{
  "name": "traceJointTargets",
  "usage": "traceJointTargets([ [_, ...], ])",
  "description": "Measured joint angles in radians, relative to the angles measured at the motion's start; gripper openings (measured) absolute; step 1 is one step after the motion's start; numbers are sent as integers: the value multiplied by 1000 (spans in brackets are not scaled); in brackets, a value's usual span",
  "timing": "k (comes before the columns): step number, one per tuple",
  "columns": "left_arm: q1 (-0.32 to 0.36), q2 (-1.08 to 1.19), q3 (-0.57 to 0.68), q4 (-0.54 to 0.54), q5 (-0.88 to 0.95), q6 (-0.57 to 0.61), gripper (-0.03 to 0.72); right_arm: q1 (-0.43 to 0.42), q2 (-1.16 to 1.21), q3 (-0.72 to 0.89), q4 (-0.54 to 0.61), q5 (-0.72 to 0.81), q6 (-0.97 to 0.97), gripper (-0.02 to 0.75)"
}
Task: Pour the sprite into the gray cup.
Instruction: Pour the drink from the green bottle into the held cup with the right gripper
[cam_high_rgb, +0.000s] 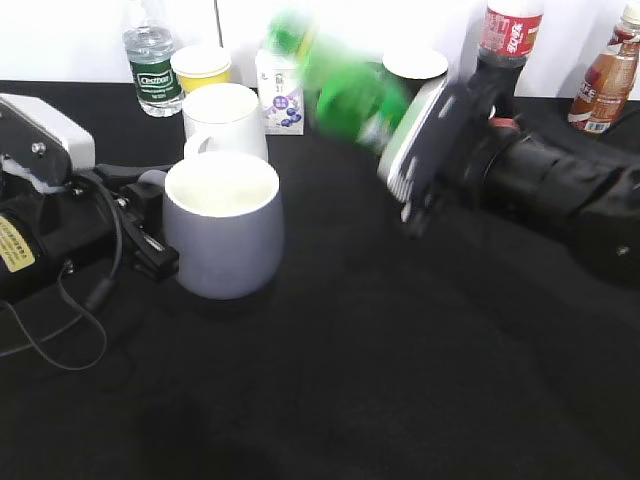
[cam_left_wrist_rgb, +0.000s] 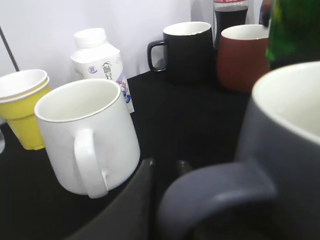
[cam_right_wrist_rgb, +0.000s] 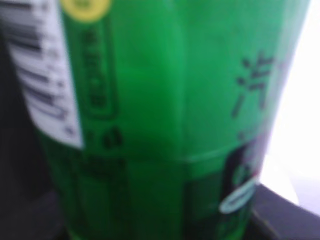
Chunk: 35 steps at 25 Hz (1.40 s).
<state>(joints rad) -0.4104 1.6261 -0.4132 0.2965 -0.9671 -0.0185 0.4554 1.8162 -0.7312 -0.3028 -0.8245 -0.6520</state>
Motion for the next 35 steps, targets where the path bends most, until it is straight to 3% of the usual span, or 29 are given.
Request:
traceJointTargets([
  [6, 0, 0, 0, -2, 16, 52, 83, 0, 27, -38, 6, -99, -309, 408],
  [11, 0, 0, 0, -2, 23, 70, 83, 0, 27, -39, 123, -175, -527, 407],
  [14, 0, 0, 0, -4, 23, 70, 83, 0, 27, -39, 125, -177, -623, 407],
  [24, 0, 0, 0, -7, 7, 70, 83, 0, 27, -50, 126, -232, -814, 407],
  [35, 0, 0, 0, -2, 8, 74, 83, 0, 27, -53, 132, -267, -860, 406],
])
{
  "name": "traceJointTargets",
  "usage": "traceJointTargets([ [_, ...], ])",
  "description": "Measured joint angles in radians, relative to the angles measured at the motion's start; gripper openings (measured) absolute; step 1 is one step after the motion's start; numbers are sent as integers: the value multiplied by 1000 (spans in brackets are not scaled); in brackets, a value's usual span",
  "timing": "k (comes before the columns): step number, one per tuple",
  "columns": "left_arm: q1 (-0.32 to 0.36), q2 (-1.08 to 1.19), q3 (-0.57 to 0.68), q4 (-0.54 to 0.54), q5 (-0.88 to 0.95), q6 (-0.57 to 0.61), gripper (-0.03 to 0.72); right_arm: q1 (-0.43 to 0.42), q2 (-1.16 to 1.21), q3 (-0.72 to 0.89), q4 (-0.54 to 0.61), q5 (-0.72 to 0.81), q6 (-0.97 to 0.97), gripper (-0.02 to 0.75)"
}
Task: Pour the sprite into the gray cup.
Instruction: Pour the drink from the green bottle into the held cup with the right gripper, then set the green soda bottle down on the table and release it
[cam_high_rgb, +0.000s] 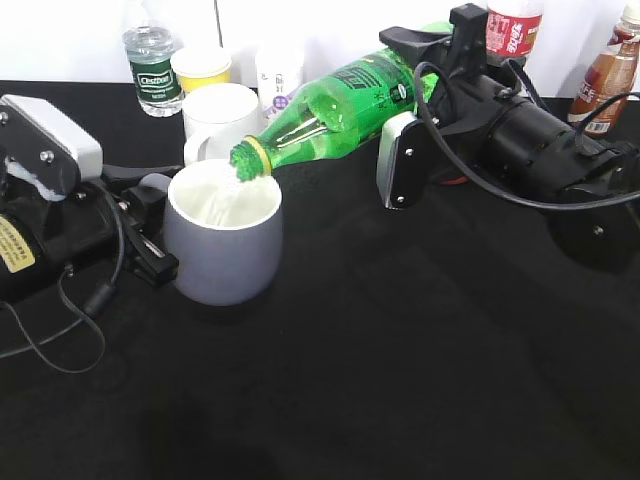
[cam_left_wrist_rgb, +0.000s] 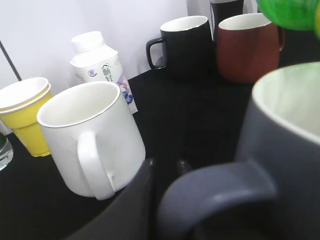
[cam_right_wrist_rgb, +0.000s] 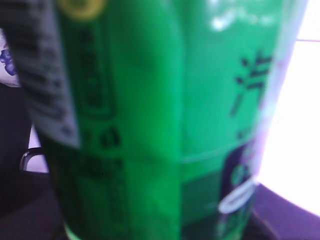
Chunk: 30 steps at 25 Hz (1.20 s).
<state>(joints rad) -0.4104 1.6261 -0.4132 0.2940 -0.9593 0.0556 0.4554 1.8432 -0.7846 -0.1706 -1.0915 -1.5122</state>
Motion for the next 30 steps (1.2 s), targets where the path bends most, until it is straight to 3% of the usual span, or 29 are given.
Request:
traceJointTargets([
  [21, 0, 1, 0, 3, 1, 7, 82, 0, 0, -2, 8, -18, 31, 406],
  [27, 0, 1, 0, 2, -1, 7, 82, 0, 0, -2, 12, 17, 411, 406],
  [30, 0, 2, 0, -23, -30, 8, 82, 0, 0, -2, 19, 33, 911, 406],
])
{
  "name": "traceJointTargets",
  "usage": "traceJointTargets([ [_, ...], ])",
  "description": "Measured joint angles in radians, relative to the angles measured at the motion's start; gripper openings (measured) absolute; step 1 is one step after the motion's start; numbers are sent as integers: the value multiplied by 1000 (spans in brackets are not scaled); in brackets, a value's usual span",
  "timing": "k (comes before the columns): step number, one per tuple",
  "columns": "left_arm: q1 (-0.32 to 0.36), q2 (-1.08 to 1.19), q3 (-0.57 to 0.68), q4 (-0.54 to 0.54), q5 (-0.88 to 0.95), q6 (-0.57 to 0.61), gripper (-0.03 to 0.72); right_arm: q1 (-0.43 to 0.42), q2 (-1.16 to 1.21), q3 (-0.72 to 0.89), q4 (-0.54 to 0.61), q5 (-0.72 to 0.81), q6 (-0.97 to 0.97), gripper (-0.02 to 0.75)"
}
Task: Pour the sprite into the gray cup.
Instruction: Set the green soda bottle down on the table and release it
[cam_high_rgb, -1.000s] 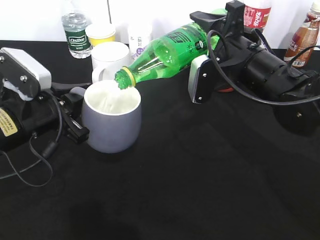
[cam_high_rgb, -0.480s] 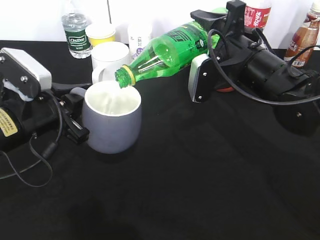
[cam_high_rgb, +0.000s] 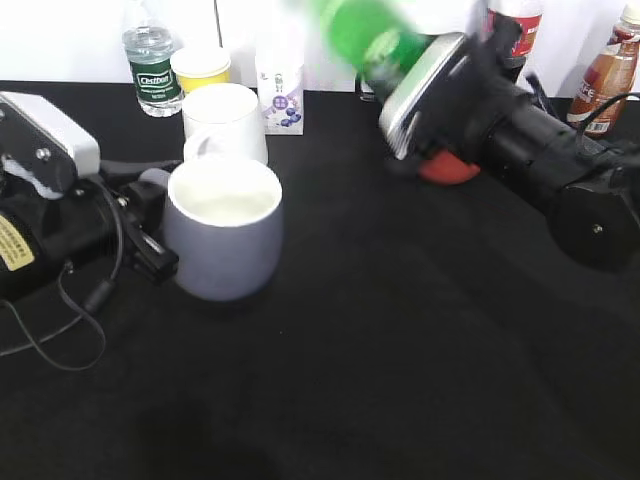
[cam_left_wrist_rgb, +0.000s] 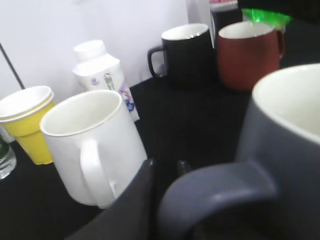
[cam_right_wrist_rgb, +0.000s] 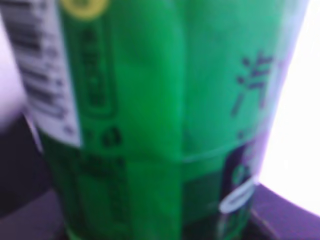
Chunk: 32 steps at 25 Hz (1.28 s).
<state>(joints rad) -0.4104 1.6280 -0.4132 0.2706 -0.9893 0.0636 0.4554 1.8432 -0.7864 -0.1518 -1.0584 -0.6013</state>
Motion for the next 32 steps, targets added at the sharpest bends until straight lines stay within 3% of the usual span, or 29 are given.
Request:
traceJointTargets([
  [2, 0, 0, 2, -82, -16, 1, 82, 0, 0, 0, 0, 1, 368, 406],
  [4, 30, 0, 5, -175, -103, 12, 82, 0, 0, 0, -33, 16, 601, 406],
  [7, 172, 1, -13, -207, -141, 19, 82, 0, 0, 0, -142, 67, 707, 406],
  [10, 331, 49, -93, -214, -134, 21, 82, 0, 0, 0, -177, 68, 801, 406],
  [13, 406, 220, -207, -220, -142, 21, 82, 0, 0, 0, -200, 68, 856, 406],
  [17, 410, 441, -382, -212, -141, 21, 82, 0, 0, 0, -271, 75, 925, 406],
  [23, 410, 570, -550, -207, -127, 17, 81, 0, 0, 0, -271, 79, 928, 406],
  [27, 410, 571, -547, -208, -105, 10, 123, 0, 0, 0, -271, 81, 928, 406],
  [32, 410, 523, -386, -232, -184, 7, 214, 0, 0, 0, -267, 83, 928, 406],
])
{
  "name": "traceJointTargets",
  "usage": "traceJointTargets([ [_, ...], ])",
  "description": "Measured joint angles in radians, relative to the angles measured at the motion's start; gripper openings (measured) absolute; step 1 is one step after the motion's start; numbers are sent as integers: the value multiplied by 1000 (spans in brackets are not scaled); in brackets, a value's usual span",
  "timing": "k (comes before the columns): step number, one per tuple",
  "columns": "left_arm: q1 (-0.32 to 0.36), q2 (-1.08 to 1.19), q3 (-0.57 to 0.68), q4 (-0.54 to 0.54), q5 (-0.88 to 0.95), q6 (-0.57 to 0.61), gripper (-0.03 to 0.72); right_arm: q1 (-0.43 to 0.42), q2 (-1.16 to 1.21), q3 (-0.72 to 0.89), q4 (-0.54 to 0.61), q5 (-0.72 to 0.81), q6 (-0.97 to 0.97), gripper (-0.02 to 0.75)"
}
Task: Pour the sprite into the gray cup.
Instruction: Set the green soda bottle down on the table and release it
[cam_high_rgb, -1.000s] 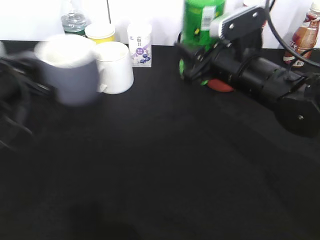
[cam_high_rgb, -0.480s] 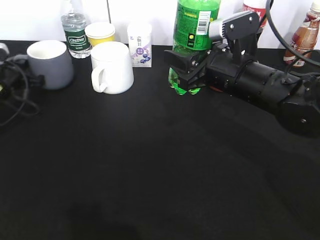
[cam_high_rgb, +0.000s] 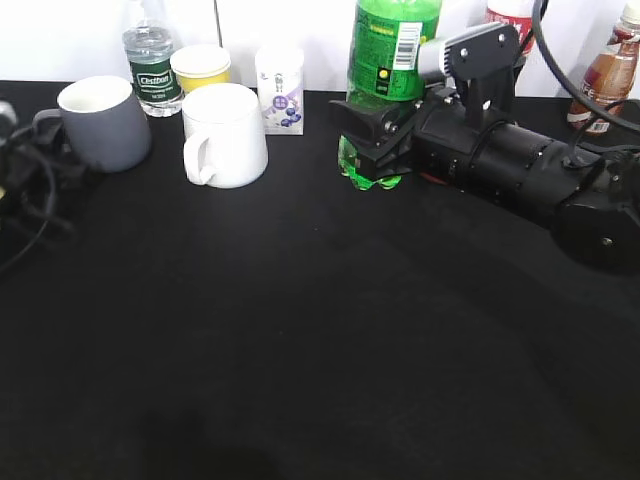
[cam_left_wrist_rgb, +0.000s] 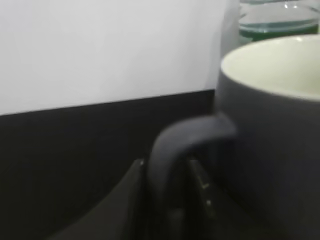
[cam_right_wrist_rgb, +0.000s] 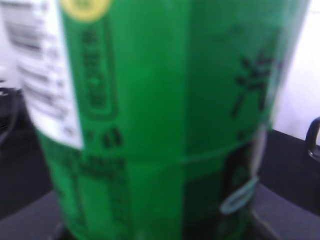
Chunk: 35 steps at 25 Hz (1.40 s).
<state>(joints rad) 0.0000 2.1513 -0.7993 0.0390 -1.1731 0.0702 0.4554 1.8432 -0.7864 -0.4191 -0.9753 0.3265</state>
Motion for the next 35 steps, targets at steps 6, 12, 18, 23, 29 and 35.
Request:
traceJointTargets([
  [6, -119, -286, 303, -167, 40, 0, 244, 0, -165, 202, 176, 1, -77, 405],
  [12, -325, -641, 376, -140, 311, 0, 245, -266, -344, 425, 408, 29, -162, 405],
  [18, -469, -717, 377, -84, 386, 0, 245, -511, -131, 201, 343, 37, -214, 405],
  [23, -470, -717, 377, -81, 395, 0, 245, -524, 217, -112, 216, -18, -211, 405],
  [29, -470, -717, 377, -75, 394, 0, 245, -581, 334, -243, -21, -31, -116, 403],
  [35, -470, -717, 377, -73, 394, 0, 245, -581, 362, -271, -74, -52, -76, 464],
])
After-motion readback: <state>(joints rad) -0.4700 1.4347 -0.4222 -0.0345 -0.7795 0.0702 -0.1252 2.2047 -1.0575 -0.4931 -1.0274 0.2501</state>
